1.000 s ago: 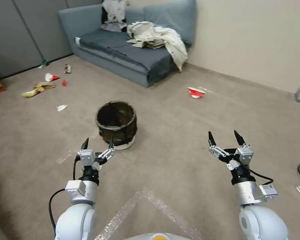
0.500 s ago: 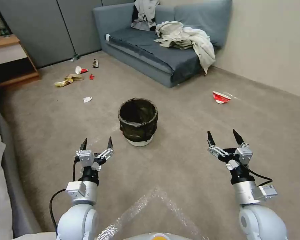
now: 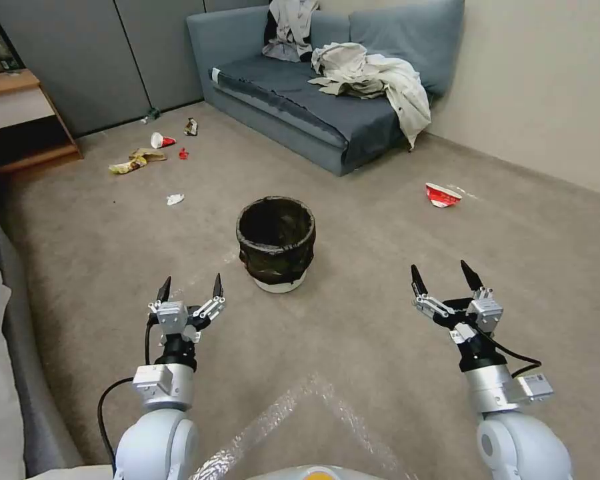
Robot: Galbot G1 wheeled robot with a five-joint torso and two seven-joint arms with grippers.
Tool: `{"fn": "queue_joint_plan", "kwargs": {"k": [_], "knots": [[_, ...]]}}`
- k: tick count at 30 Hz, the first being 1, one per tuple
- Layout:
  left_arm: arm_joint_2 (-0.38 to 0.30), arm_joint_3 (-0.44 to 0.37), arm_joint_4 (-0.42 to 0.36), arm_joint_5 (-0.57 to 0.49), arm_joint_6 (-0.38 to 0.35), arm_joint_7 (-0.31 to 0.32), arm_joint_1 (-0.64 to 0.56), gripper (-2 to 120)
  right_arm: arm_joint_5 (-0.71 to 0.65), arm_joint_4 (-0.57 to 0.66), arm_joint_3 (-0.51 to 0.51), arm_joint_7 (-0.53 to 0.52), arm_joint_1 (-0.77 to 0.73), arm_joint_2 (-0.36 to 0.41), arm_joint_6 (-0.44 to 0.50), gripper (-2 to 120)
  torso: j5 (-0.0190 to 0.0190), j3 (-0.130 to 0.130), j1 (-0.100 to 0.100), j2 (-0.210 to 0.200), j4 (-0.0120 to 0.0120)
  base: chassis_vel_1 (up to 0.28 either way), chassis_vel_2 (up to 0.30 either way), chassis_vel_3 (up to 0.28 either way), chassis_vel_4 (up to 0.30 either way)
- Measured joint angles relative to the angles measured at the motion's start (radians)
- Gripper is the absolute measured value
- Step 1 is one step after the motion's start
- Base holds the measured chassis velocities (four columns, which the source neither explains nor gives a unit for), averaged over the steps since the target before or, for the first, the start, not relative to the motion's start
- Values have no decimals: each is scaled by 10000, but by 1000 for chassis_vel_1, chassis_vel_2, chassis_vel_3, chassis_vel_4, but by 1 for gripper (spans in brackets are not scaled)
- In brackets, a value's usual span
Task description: Pick up the trash can from the floor.
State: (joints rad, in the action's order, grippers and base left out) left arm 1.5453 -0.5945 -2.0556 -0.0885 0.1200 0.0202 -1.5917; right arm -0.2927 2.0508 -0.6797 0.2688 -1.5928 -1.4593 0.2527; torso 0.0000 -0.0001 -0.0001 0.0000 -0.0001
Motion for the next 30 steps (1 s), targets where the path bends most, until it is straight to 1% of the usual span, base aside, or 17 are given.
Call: {"fn": "queue_joint_plan", "kwargs": {"k": [5,7,10,13,14,16,20,21,22,24,26,28,30], "knots": [[-8,-7,32,-7,70,0,4,100,7,0,4,16,-42,-14,33,100,0,0,0,0,2,-116,137,139,-118],[-12,-7,48,-14,105,0,3,100,10,11,4,38,-59,-24,40,100,-1,0,0,0,-1,-204,192,208,-224],[-20,-9,63,-29,132,0,2,100,19,20,6,53,-78,-36,44,100,4,0,1,0,2,-231,217,219,-229],[-24,-11,79,-35,149,-1,4,100,26,34,8,61,-93,-44,49,100,-1,0,0,0,1,-241,231,260,-233],[-29,-22,96,-42,162,-1,10,100,40,37,18,66,-102,-57,56,100,3,1,1,0,4,-234,248,235,-233],[-41,-26,128,-51,190,-1,25,100,50,48,21,77,-118,-67,77,100,-3,1,1,0,-1,-240,244,240,-233],[-53,-35,191,-57,218,7,60,100,57,40,26,91,-120,-71,123,100,-2,2,1,0,0,-223,226,221,-230],[-53,-37,201,-59,221,16,74,100,57,26,28,96,-115,-72,142,100,7,1,0,0,2,-186,209,198,-199],[-54,-35,221,-62,222,34,107,100,49,2,32,144,-91,-71,200,100,-3,2,1,0,3,-168,185,198,-152],[-54,-28,246,-72,222,46,133,100,42,-40,31,194,-63,-72,277,100,-4,2,1,0,1,-154,157,185,-152],[-69,-15,280,-124,201,58,200,100,36,-111,34,261,-1,-77,412,100,2,2,2,-1,-1,-111,105,136,-91],[-85,-1,302,-184,163,65,248,100,36,-141,34,310,32,-78,455,100,-3,2,1,-1,0,-82,61,71,-55],[-149,53,315,-407,-75,188,386,100,43,-193,34,387,85,-79,519,100,2,1,1,0,2,0,0,0,0]]}}
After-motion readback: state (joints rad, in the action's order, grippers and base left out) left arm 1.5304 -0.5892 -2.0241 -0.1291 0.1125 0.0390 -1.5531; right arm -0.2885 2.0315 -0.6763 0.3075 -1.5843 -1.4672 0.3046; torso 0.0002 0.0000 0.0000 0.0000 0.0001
